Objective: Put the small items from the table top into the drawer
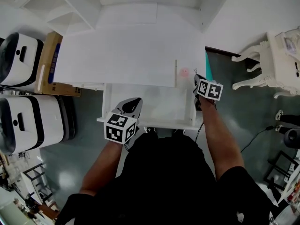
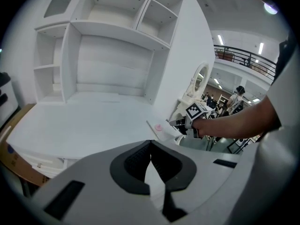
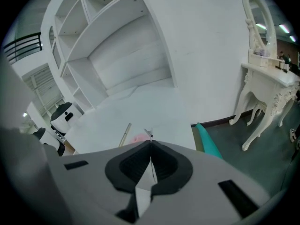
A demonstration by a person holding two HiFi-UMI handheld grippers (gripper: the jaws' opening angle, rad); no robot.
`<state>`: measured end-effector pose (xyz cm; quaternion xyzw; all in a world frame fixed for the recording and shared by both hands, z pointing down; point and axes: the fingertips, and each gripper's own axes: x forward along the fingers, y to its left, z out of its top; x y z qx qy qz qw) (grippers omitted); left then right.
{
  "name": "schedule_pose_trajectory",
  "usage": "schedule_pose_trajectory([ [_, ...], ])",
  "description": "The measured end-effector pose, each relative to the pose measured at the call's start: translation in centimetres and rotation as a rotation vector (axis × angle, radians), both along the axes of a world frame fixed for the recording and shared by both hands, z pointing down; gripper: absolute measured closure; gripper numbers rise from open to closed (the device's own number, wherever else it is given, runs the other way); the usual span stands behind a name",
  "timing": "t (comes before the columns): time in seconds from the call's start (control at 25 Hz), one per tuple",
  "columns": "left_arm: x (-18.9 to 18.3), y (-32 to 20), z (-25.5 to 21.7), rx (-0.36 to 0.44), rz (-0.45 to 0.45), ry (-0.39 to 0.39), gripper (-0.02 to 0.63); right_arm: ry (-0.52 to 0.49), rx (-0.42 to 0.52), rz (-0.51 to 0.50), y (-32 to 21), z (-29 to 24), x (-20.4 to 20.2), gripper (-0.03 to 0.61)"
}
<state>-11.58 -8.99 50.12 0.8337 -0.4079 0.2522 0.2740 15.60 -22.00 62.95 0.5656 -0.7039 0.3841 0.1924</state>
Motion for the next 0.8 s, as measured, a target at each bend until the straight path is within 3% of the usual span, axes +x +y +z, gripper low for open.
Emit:
schedule_pose_trajectory([
  [0.12,0.2,0.0,0.2,0.004,0.008,0.002,0.603,-0.029,0.017,-0.051,1.7,-1.0,-1.4,0.546],
  [0.24,0.6,0.1,0.5,0.001,0.021,0.004,0.603,-0.028,0.022,-0.171,4.2,-1.3,-3.6,0.546],
  [0.56,1.7,1.3,1.6,-0.029,0.048,-0.003,0.603,0.112,-0.031,-0.504,12.1,2.1,-9.4,0.546],
  [0.8,1.9,2.0,1.5,-0.039,0.045,-0.003,0.603,0.173,-0.124,-0.59,13.5,7.5,-11.4,0.546],
])
